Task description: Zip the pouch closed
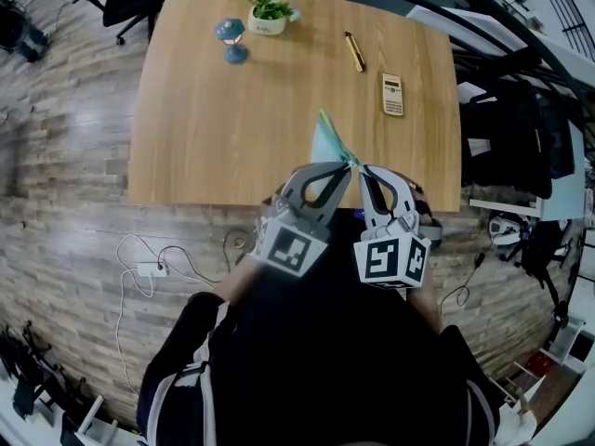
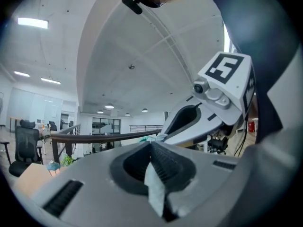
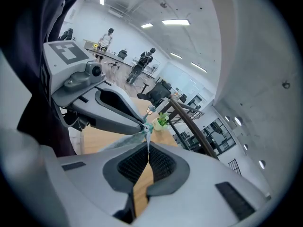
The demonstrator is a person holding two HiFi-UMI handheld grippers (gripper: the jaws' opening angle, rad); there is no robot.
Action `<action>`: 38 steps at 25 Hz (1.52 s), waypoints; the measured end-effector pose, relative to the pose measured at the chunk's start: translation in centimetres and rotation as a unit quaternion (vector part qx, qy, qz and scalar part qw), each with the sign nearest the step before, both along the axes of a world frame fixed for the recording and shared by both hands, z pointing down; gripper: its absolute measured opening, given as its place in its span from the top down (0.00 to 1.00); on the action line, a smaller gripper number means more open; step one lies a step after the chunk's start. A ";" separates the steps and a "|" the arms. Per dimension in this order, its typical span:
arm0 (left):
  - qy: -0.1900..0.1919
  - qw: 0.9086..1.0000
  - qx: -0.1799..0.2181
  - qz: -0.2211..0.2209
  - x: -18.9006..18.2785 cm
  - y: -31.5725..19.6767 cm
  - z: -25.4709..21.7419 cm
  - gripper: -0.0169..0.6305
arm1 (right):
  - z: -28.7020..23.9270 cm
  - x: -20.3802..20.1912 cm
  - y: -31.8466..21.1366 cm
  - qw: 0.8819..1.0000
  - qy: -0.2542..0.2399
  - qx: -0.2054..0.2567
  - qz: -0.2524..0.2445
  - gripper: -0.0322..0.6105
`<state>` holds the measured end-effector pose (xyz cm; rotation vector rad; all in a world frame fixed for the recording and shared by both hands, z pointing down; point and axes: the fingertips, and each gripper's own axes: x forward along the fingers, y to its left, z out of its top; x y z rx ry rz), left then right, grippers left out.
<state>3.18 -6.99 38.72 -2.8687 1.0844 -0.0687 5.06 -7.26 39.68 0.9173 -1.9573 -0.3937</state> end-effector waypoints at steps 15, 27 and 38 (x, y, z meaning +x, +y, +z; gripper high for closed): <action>0.052 0.994 -0.083 -0.048 -1.1 -1.2 0.9 0.97 | 0.4 0.3 2.0 0.999 -0.034 -0.018 0.017 0.93; 0.031 0.983 -0.111 -0.140 -9.0 -5.7 2.9 0.97 | 0.3 2.9 3.8 0.995 -0.076 -0.055 0.025 0.92; 0.016 0.984 -0.117 -0.137 -9.1 -5.7 3.5 0.97 | 0.2 3.1 3.0 0.996 -0.076 -0.048 0.028 0.93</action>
